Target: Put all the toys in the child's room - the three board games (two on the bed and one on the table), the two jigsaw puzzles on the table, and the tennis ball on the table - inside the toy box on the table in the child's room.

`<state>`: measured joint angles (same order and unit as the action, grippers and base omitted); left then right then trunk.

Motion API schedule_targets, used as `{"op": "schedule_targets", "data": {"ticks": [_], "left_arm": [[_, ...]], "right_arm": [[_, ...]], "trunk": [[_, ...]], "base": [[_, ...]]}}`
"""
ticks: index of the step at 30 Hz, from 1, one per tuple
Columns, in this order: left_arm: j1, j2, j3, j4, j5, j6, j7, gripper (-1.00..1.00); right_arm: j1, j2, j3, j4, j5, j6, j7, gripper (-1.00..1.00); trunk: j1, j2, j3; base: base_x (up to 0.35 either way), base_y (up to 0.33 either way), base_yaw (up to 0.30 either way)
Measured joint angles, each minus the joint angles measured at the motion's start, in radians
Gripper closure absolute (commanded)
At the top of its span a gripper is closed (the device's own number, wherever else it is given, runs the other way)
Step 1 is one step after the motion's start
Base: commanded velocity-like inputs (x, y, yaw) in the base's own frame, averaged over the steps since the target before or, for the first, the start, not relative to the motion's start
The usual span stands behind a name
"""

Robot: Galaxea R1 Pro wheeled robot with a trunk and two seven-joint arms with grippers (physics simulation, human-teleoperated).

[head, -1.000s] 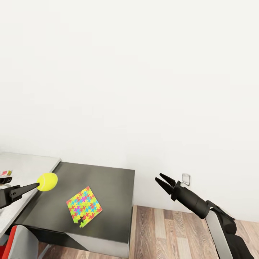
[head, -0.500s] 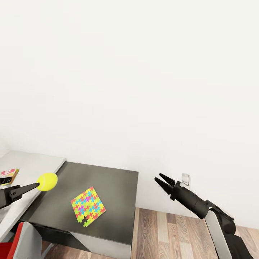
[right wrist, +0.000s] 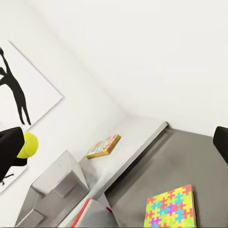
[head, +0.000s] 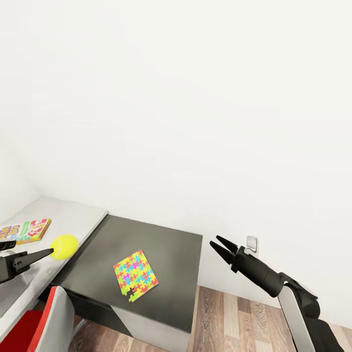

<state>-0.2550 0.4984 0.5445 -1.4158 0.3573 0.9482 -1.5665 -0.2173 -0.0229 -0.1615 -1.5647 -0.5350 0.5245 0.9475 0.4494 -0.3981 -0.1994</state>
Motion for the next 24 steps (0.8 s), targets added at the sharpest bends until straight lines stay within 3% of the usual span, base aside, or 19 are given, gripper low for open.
{"op": "schedule_targets", "data": {"ticks": [16,24], "left_arm": [[0.0,0.001,0.0,0.0,0.0,0.0,0.0,1.0],[0.0,0.001,0.0,0.0,-0.001,0.0,0.0,1.0]], "right_arm": [[0.0,-0.003,-0.002,0.0,0.0,0.001,0.0,-1.0],[0.0,-0.007,-0.006,0.0,0.0,0.001,0.001,-1.0]], "trunk": [[0.0,0.0,0.012],[0.0,0.0,0.015]], "base": [[0.0,0.07,0.256],[0.0,0.135,0.07]]}}
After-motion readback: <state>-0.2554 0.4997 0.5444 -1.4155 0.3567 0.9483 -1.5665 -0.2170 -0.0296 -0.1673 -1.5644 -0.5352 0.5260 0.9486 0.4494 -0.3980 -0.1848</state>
